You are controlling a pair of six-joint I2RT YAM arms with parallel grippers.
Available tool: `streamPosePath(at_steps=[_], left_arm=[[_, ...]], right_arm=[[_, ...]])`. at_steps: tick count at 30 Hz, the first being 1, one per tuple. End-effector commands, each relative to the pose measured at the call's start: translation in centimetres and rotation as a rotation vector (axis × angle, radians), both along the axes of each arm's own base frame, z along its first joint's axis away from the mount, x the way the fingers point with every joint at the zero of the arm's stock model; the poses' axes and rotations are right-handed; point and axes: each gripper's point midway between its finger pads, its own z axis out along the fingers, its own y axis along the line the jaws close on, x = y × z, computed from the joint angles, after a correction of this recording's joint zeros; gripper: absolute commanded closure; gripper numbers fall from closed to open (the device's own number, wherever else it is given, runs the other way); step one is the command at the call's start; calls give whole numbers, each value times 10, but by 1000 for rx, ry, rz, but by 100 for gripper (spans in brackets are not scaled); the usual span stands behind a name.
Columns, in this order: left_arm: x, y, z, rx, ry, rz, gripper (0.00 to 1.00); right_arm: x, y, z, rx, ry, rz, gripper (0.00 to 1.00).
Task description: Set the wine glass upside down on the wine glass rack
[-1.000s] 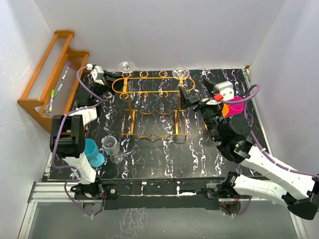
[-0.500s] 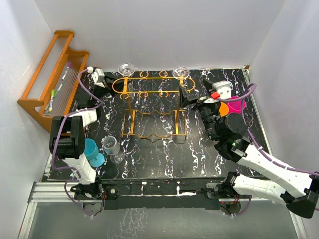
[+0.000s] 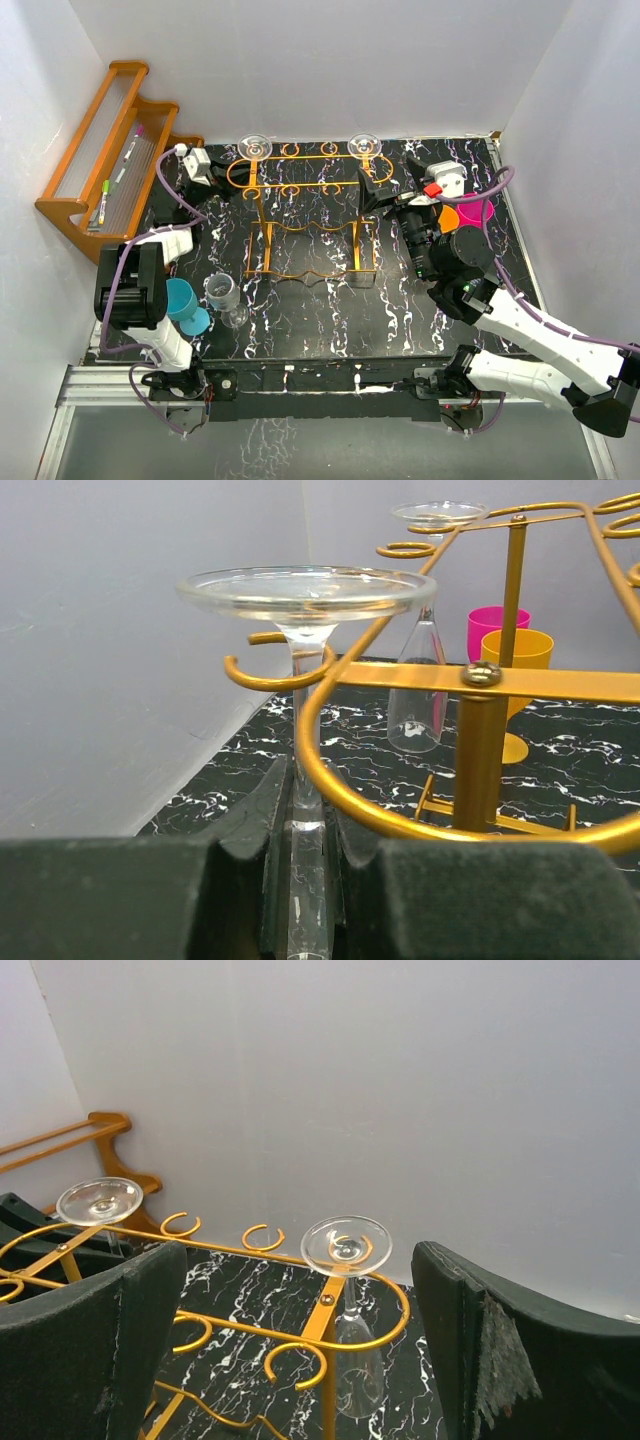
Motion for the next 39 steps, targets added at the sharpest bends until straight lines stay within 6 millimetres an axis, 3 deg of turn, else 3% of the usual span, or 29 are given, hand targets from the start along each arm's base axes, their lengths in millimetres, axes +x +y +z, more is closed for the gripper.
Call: streamPosePath(at_steps=[1, 5, 7, 10, 15, 16, 18, 24, 26, 39], left_arm=[[-29, 0, 44, 13, -296, 18, 100], [-28, 1, 37, 18, -288, 25, 91], [-27, 1, 33, 24, -286, 28, 79], [-27, 2, 30, 26, -292, 40, 68], [-25, 3, 26, 27, -289, 52, 58], [-25, 4, 26, 27, -292, 56, 54], [-24, 4, 26, 27, -295, 61, 29], [-24, 6, 25, 27, -300, 77, 20], [-23, 8, 25, 23, -297, 87, 4], [-8, 35, 12, 51, -240, 174, 3]], right_arm=[[-4, -6, 18, 71, -39, 2, 1], [-4, -5, 20, 73, -43, 6, 1], [-4, -5, 20, 75, -45, 7, 1], [-3, -3, 20, 73, -46, 8, 1], [-1, -2, 19, 69, -46, 8, 1], [-1, -2, 19, 67, -46, 7, 1], [-1, -1, 19, 68, -47, 7, 1], [-1, -1, 19, 67, -52, 8, 1], [-2, -1, 20, 69, -53, 11, 1], [-2, -2, 16, 67, -64, 9, 1]])
